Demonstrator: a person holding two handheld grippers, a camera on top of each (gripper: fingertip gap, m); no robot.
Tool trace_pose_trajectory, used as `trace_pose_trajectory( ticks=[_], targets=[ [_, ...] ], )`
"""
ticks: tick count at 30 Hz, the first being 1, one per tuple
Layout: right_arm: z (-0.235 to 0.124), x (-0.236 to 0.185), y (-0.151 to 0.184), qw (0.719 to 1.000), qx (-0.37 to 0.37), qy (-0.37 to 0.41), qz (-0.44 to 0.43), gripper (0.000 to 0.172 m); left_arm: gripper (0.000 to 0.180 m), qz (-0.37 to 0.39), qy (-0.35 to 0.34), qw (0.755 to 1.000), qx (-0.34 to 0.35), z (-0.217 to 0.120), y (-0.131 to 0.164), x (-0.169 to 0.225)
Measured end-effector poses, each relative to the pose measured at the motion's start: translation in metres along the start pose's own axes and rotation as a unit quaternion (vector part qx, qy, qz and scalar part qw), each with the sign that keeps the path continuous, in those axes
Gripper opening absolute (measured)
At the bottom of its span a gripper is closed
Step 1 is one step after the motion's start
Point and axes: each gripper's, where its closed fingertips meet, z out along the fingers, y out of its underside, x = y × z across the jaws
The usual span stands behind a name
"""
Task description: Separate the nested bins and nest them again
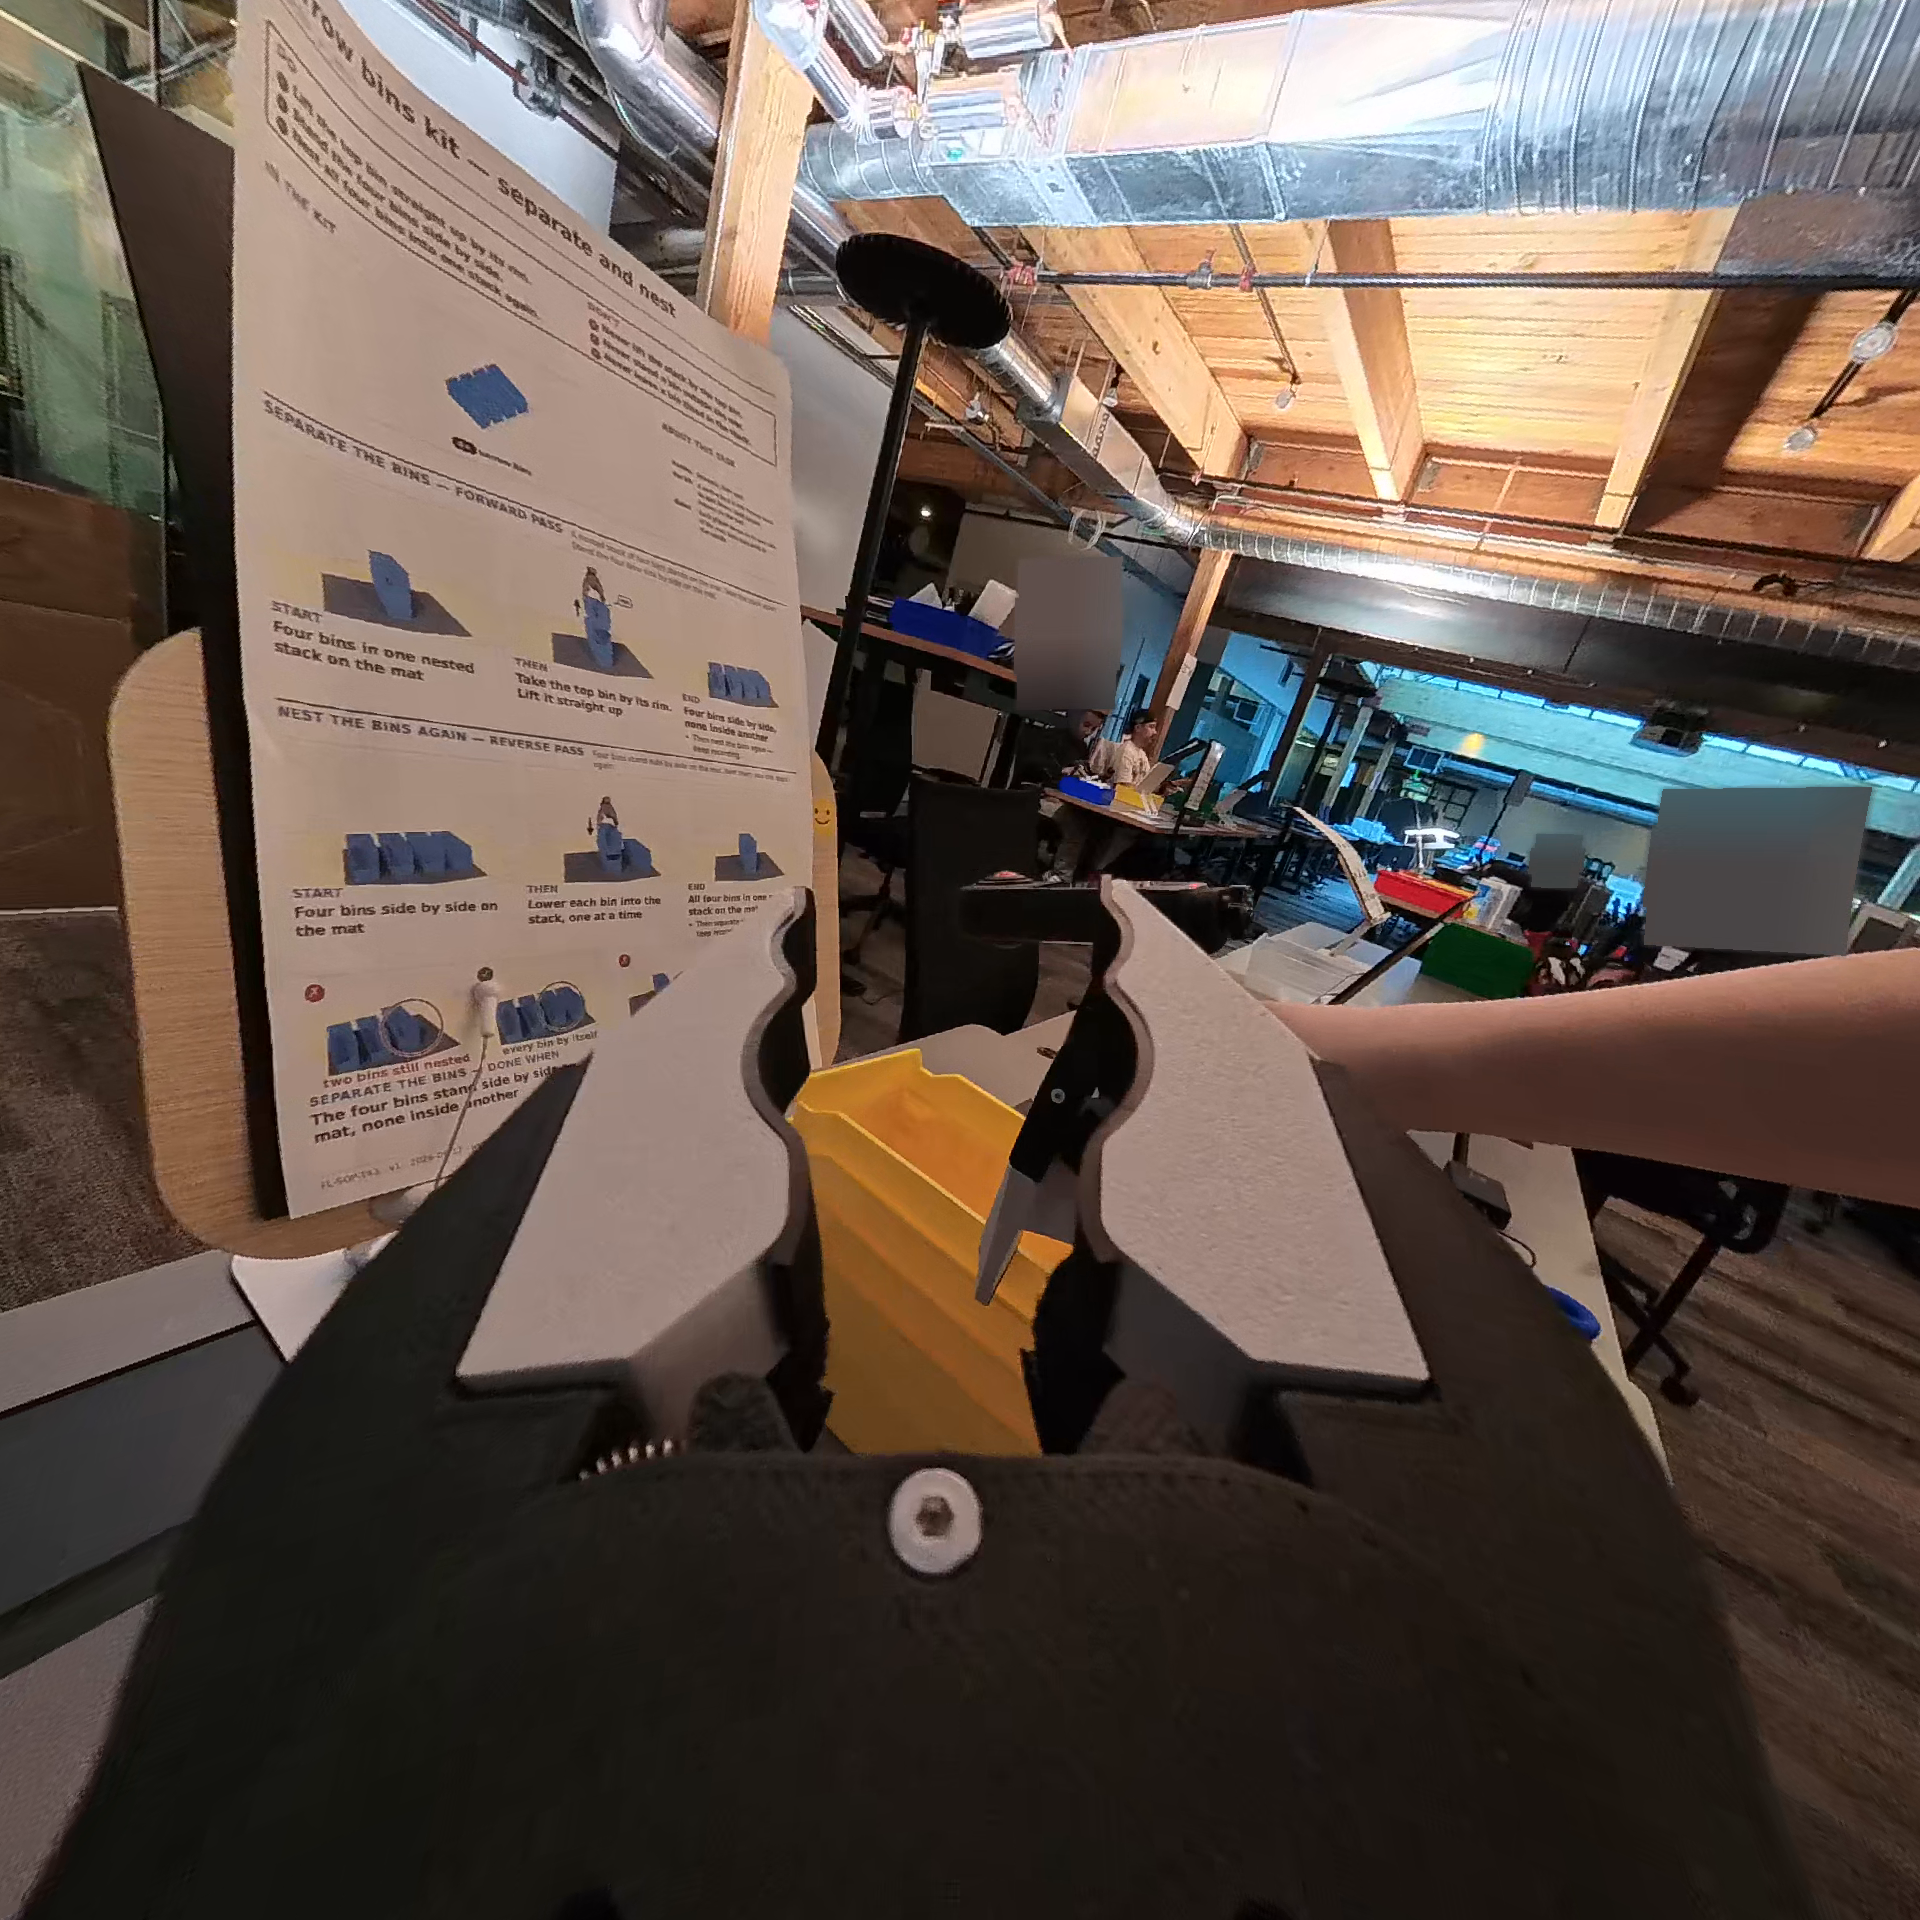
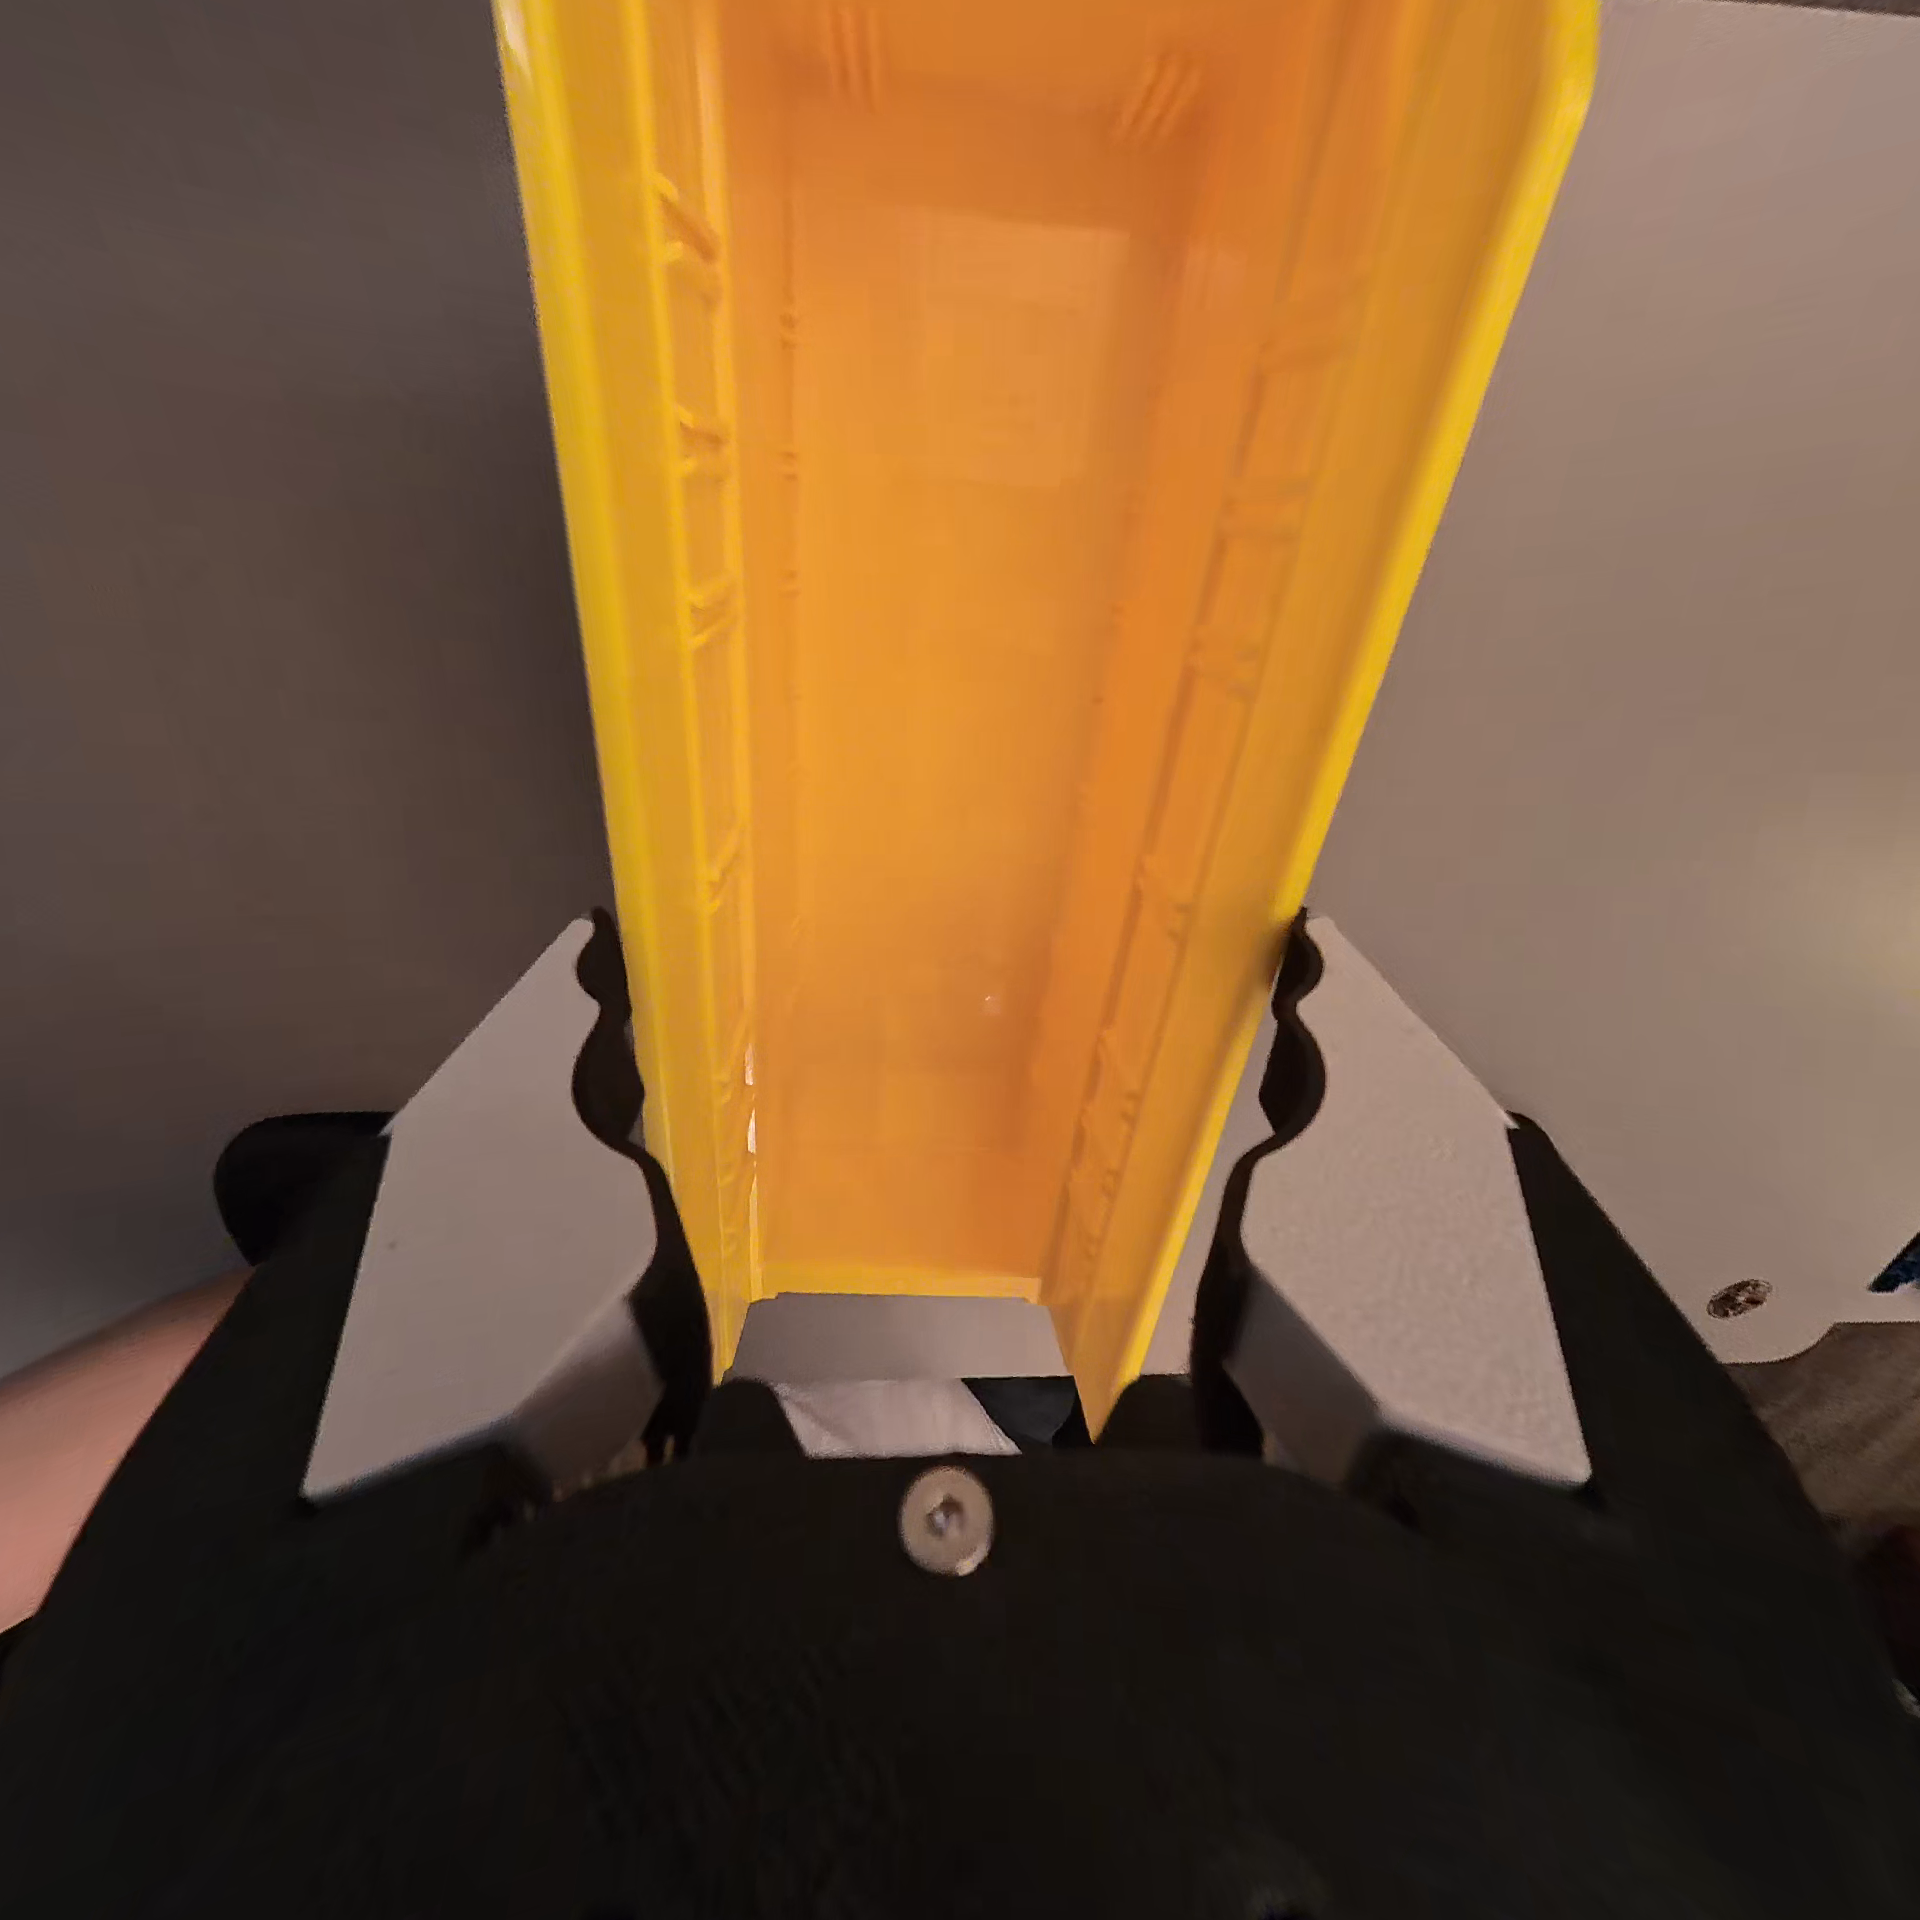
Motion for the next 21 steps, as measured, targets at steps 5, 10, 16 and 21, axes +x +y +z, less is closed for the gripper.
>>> trace_pose_trajectory(
  ticks=[5,10,16,21],
  targets=[
    [-0.003,-0.001,0.0,1.0,-0.01,0.007,-0.004,0.112,0.051,-0.005,0.016,1.0,-0.004,0.002,0.002,0.005],
    [-0.005,-0.005,0.003,0.999,-0.028,0.009,-0.014,0.109,0.051,-0.016,0.024,1.0,-0.004,0.003,0.002,0.005],
    [-0.013,-0.008,0.004,0.999,-0.041,0.001,-0.014,0.105,0.051,-0.03,0.055,0.998,-0.001,0.002,0.0,0.014],
    [-0.014,-0.008,0.005,0.999,-0.036,-0.002,-0.018,0.109,0.051,-0.036,0.055,0.998,-0.001,0.002,0.0,0.013]
  ],
)
